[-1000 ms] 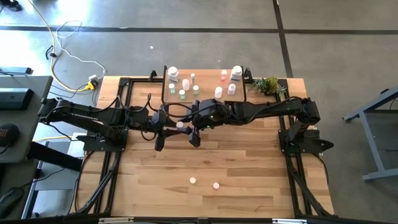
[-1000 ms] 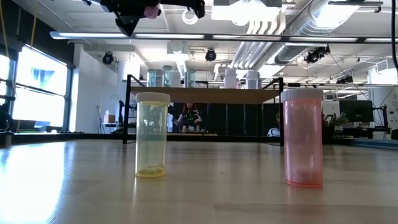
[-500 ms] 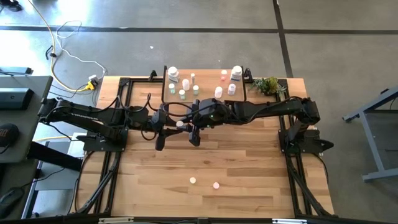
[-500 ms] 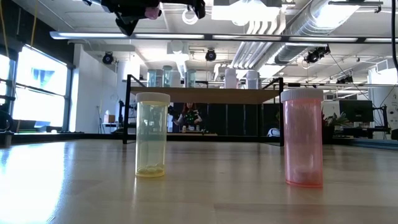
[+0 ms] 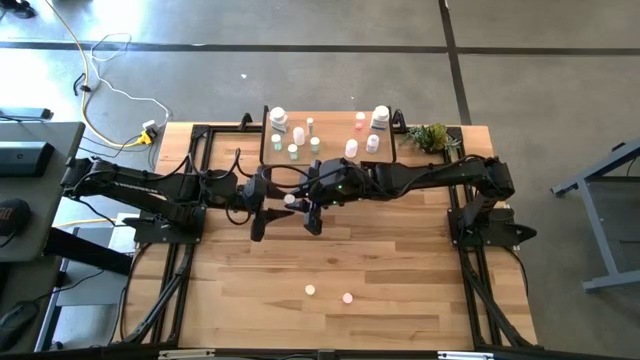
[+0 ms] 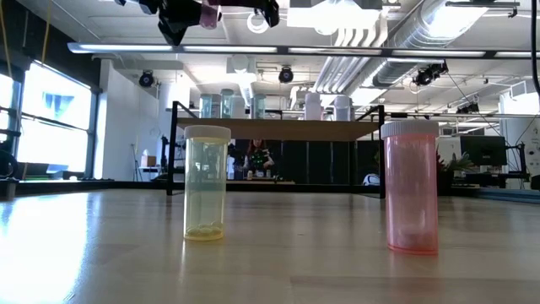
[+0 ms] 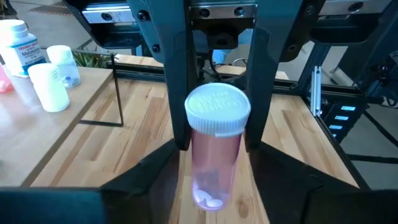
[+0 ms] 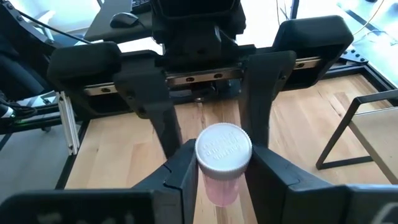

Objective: Pick and place medicine bottles onto shelf by color
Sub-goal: Put the purple medicine bottle on the shelf

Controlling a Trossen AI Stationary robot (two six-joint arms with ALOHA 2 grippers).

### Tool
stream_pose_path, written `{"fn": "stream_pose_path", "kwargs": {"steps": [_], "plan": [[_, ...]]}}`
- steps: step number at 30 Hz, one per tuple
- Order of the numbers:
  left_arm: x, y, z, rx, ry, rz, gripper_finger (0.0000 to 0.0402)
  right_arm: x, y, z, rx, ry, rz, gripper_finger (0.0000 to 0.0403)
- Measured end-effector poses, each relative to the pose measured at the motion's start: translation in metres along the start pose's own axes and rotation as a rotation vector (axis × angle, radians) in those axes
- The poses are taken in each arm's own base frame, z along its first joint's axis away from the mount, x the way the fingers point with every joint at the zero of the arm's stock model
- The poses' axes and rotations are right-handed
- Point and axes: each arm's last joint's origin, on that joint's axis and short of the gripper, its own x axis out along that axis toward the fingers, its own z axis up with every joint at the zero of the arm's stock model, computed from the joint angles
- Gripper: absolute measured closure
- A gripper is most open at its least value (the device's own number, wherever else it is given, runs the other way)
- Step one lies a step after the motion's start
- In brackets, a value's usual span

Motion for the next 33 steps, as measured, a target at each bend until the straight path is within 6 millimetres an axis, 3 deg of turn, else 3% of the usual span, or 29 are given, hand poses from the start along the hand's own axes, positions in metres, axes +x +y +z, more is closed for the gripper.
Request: {"fn": "stream_pose_path", "kwargs": {"steps": [7,16,25,33], "plan": [[0.0,0.002,0.0,0.0,-0.005,0.062,0.0165,-0.003,-0.015,0.005,0.013,-0.013,-0.044,0.0304],[-0.003,0.021,0.004,-0.021,-0.043,0.274,0.016,-0.041,-0.053,0.022,0.023,-0.022,-0.137,0.0304],[-0.005,0.051,0.008,-0.048,-0.061,0.349,0.016,-0.08,-0.107,0.04,-0.037,-0.081,-0.284,0.0304],[-0.007,0.069,0.009,-0.032,-0.055,0.376,0.0161,-0.099,-0.165,0.047,-0.074,-0.15,-0.497,0.0304]]}}
